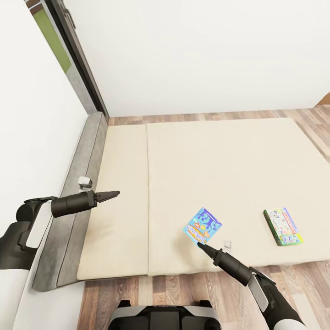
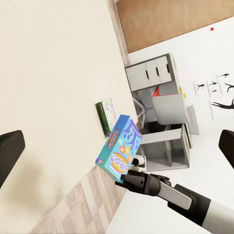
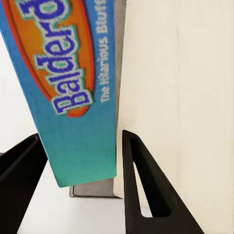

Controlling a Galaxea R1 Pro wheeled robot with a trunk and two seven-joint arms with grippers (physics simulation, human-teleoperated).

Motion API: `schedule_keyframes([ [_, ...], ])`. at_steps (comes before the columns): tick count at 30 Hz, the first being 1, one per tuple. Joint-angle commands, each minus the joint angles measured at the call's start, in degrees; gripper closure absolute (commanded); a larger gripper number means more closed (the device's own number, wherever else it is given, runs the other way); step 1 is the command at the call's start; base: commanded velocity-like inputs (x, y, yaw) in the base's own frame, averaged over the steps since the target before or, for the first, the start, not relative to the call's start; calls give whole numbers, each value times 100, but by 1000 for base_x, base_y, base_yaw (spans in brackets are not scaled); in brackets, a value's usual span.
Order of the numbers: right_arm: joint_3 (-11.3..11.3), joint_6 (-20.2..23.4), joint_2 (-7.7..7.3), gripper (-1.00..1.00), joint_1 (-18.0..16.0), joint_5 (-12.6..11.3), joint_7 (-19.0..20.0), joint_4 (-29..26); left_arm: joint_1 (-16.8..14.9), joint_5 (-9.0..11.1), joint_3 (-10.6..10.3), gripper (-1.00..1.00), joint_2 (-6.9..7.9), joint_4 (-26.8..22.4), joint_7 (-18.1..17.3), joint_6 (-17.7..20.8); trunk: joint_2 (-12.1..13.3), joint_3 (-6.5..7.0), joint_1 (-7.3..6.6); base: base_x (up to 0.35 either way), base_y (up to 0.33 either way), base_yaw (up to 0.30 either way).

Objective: Put all the toys in the child's room - the three board games (two on the bed and one on the table), the two jigsaw puzzles on the table, and the tennis ball on the table - inside the toy box on the table in the child's room.

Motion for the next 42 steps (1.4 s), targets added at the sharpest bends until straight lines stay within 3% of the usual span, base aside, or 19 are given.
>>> schedule_keyframes([
  [1,-3,53,0,100,-2,-25,19,1,-3,-8,1,-100,-2,0,-20,22,-8,3,3,0,0,0],
  [42,13,23,8,100,-2,-21,-12,1,-3,-8,-2,-100,2,0,-20,22,-8,385,3,0,0,0],
])
